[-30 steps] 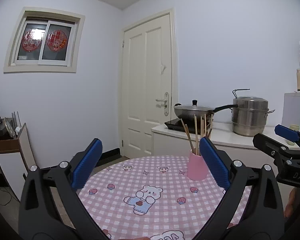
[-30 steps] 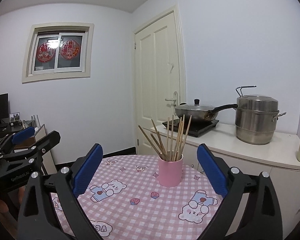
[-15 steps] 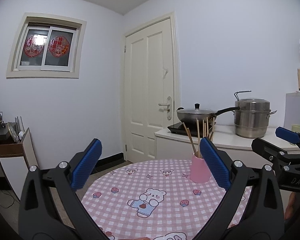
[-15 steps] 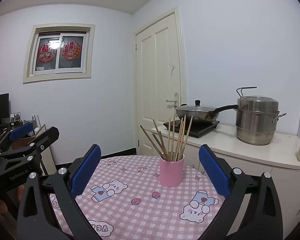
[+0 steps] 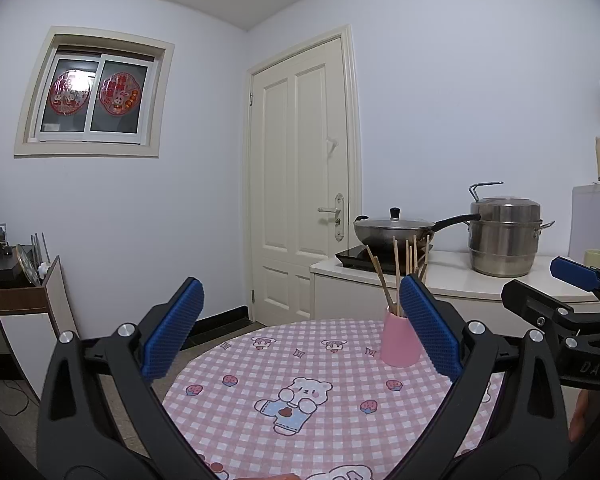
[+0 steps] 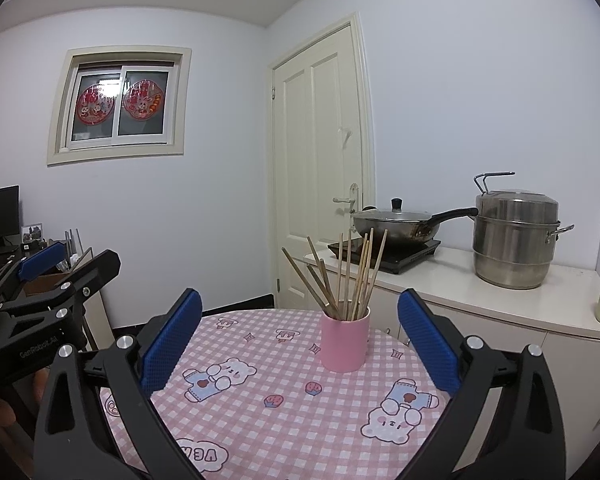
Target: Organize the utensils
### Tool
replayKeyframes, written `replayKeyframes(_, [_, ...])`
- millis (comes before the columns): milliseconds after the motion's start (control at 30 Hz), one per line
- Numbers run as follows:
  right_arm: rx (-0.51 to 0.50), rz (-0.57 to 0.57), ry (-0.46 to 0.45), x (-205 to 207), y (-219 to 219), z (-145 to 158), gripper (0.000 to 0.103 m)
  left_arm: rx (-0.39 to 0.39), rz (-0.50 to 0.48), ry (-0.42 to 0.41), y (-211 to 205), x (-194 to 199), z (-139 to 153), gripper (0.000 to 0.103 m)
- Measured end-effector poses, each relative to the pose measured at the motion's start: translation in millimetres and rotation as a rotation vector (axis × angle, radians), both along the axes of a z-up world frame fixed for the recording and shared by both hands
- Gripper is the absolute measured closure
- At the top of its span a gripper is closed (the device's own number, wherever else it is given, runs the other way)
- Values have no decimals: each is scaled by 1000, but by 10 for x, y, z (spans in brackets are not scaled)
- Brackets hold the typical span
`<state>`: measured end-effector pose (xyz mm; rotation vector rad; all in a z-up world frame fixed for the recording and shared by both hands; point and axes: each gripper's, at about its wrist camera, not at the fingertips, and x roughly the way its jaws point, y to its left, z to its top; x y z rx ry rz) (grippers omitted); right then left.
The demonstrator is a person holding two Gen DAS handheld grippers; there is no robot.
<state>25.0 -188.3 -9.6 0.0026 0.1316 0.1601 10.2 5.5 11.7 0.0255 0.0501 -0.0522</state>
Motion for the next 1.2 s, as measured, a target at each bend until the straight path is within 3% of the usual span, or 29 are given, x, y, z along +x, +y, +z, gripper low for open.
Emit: replayKeyframes(1200, [0,1,26,12,23,-53,8,16,7,7,10,3,-47,7])
